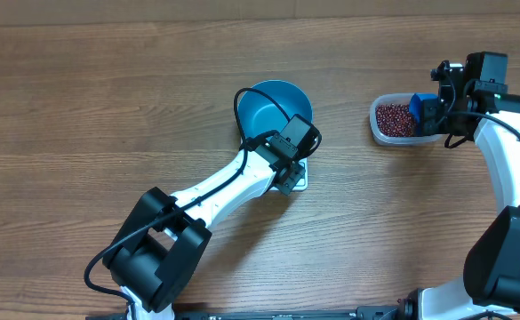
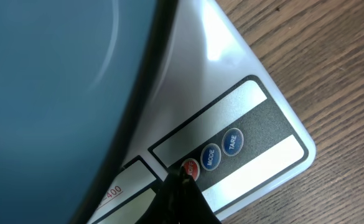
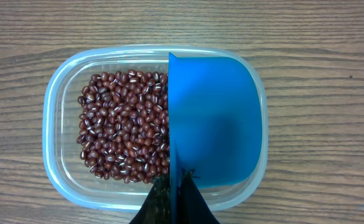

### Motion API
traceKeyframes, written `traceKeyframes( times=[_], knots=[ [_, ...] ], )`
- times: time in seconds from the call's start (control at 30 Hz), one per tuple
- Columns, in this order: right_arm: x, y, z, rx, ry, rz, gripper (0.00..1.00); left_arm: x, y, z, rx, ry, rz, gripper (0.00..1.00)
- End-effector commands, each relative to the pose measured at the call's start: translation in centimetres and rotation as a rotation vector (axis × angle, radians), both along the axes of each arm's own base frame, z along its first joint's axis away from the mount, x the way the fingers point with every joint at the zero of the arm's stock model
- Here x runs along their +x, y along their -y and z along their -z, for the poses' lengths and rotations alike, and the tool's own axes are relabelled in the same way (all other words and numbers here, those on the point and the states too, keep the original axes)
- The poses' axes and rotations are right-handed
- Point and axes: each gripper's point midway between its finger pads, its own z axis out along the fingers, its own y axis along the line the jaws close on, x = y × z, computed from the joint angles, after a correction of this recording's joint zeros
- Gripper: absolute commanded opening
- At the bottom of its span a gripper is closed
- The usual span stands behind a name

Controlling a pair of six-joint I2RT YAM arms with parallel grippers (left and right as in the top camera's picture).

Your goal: Scoop item into bowl and weigh 150g on scale

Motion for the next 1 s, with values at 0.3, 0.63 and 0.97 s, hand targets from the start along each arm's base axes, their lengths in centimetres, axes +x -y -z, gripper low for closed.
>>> traceKeyframes(
  times=[0.3, 0.63, 0.97],
  knots=[
    [0.0, 0.4, 0.1, -0.006, 0.0, 0.016, 0.04, 0.0, 0.6, 0.8, -0.019, 0.014, 0.01, 0.05],
    [0.0, 0.4, 0.1, -0.006, -0.002, 0.016, 0.04, -0.3, 0.3, 1.5, -0.017, 0.012, 0.011, 0.04],
    [-0.2, 0.4, 0.1, -0.005, -0.008, 0.016, 0.04, -0.7, -0.1, 1.7, 0.005, -0.005, 0.026, 0.04]
  ],
)
